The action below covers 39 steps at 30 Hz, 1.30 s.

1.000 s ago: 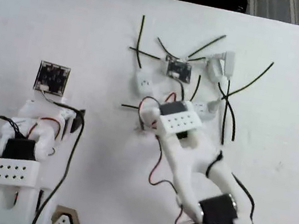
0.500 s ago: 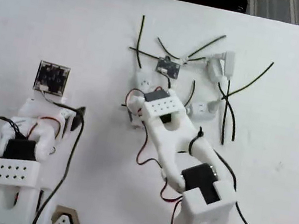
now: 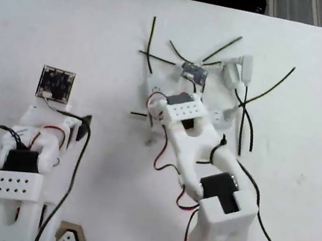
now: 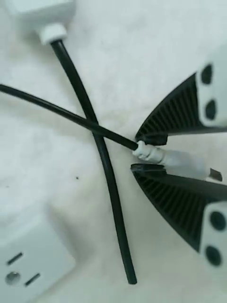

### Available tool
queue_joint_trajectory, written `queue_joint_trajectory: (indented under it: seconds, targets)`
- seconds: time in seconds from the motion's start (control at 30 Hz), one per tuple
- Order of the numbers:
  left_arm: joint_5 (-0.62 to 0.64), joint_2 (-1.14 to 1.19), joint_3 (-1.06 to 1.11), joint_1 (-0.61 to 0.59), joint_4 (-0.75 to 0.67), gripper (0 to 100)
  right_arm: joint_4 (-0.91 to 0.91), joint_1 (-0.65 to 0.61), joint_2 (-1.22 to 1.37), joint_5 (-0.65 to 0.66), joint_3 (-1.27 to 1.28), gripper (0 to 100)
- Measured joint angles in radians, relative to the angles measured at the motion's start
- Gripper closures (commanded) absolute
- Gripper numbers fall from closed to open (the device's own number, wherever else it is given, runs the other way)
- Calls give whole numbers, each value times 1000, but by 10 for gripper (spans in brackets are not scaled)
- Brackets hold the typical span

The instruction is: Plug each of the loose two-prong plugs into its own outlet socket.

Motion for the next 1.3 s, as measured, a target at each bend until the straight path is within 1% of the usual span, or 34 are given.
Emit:
queue_joint_trajectory:
  seconds: [0.1,0.2,0.3,0.4,0.47,0.53,0.6,0.67,0.87,1.03,1.1,1.23,1.3]
  targets:
    - [0,0,0,0,0,718,31,20,-18,83,-2,981]
    - [0,0,0,0,0,718,87,46,-49,222,-2,981]
    - [0,0,0,0,0,718,130,104,-95,439,0,981]
    - [0,0,0,0,0,718,161,169,-127,717,0,978]
    - [0,0,0,0,0,718,183,193,-127,879,0,974]
    - [0,0,0,0,0,718,209,204,-123,977,0,929]
    - [0,0,0,0,0,718,241,206,-97,1014,0,861]
    - [0,0,0,0,0,718,279,204,-66,1031,0,836]
    - [0,0,0,0,0,718,339,201,-57,1037,0,885]
    - [0,0,0,0,0,718,379,201,-57,1037,0,889]
    - [0,0,0,0,0,718,404,201,-57,1039,0,911]
    - [0,0,0,0,0,718,460,203,-55,1037,-40,986]
    - [0,0,0,0,0,718,488,206,-55,1036,-61,980]
